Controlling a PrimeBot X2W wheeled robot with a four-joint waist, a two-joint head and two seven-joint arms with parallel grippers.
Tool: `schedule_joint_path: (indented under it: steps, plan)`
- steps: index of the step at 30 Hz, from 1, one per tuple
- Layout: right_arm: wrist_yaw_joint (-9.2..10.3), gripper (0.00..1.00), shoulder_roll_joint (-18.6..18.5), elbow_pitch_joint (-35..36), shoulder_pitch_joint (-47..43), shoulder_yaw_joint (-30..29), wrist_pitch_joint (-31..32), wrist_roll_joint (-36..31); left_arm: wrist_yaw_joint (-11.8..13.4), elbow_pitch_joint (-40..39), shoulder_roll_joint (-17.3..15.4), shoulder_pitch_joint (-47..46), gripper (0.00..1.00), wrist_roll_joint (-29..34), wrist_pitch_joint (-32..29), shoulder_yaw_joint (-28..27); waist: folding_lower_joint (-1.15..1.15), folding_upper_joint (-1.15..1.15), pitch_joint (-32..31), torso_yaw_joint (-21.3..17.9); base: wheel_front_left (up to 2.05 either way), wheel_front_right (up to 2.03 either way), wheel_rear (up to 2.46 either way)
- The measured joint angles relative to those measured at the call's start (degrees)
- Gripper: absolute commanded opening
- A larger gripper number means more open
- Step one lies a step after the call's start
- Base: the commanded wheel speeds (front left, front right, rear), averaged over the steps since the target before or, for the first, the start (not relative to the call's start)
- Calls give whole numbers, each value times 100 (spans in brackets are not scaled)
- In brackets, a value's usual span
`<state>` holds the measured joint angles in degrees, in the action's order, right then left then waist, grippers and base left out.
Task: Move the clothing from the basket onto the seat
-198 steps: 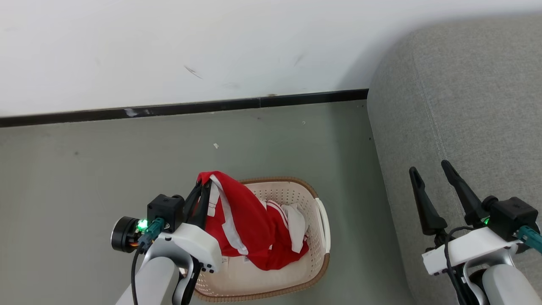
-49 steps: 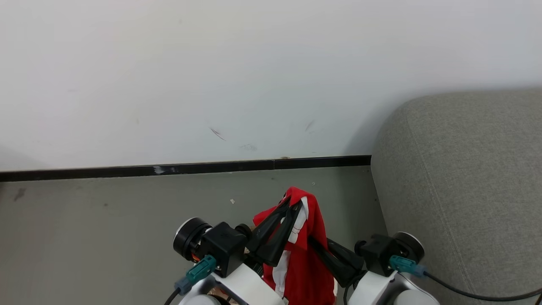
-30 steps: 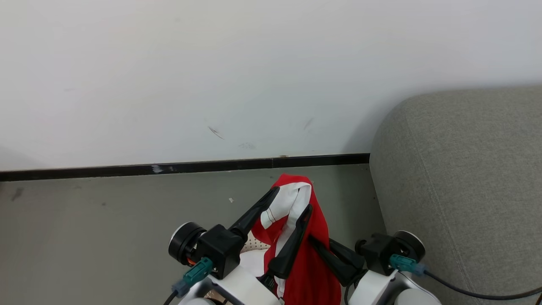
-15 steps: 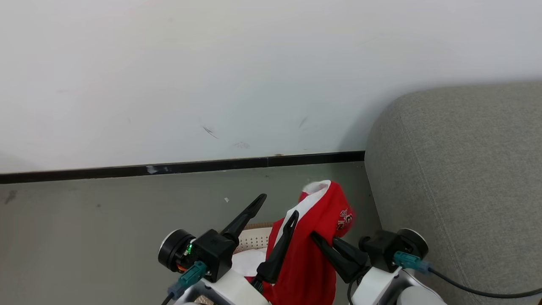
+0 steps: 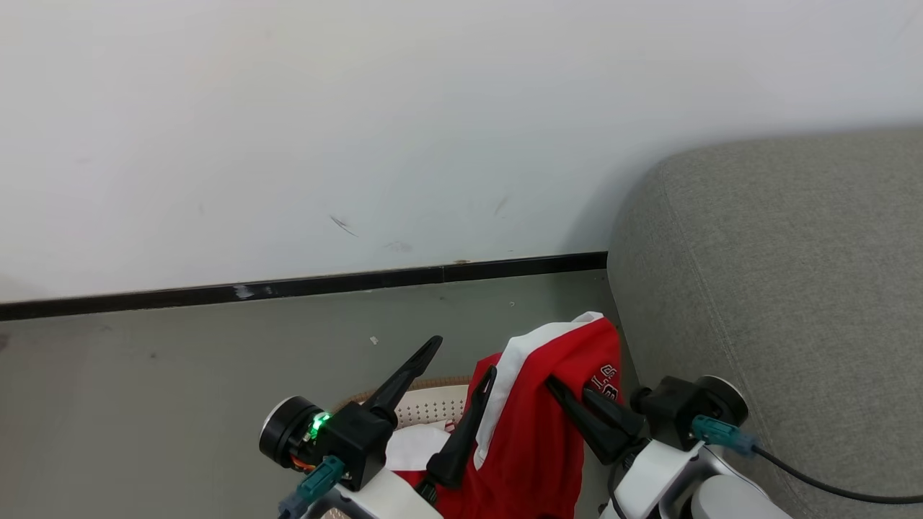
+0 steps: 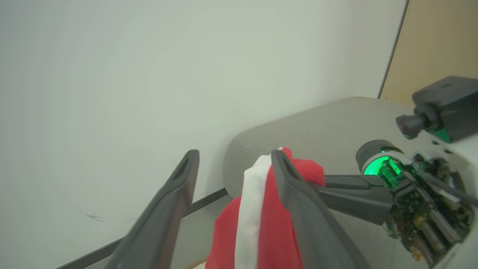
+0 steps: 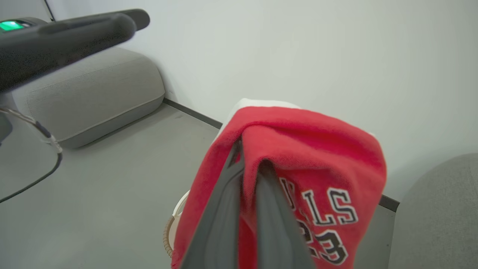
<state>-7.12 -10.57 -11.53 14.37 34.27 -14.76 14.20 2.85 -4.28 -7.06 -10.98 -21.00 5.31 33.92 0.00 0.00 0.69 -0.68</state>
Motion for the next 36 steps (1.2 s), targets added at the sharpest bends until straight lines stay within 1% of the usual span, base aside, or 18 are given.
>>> schedule_joint_path:
  steps: [8, 16, 23, 36]
  plan:
    - [0, 0, -45, 112, -5, -138, 0, -15, -87, 145, -66, 106, 100, 45, 207, 51, 0, 0, 17, -121, 0, 0, 0]
    - [0, 0, -88, 200, -20, -219, 0, -23, -108, 263, -70, 115, 100, 45, 436, 48, 0, 0, 41, -322, 0, 0, 0]
    - [0, 0, -124, 240, -42, -352, 0, -66, -204, 354, -79, 184, 100, 44, 494, 60, 0, 0, 37, -482, 0, 0, 0]
    - [0, 0, -211, 380, -251, -780, 0, -66, -209, 410, -92, 219, 100, 44, 620, 60, 0, 0, 17, -715, 0, 0, 0]
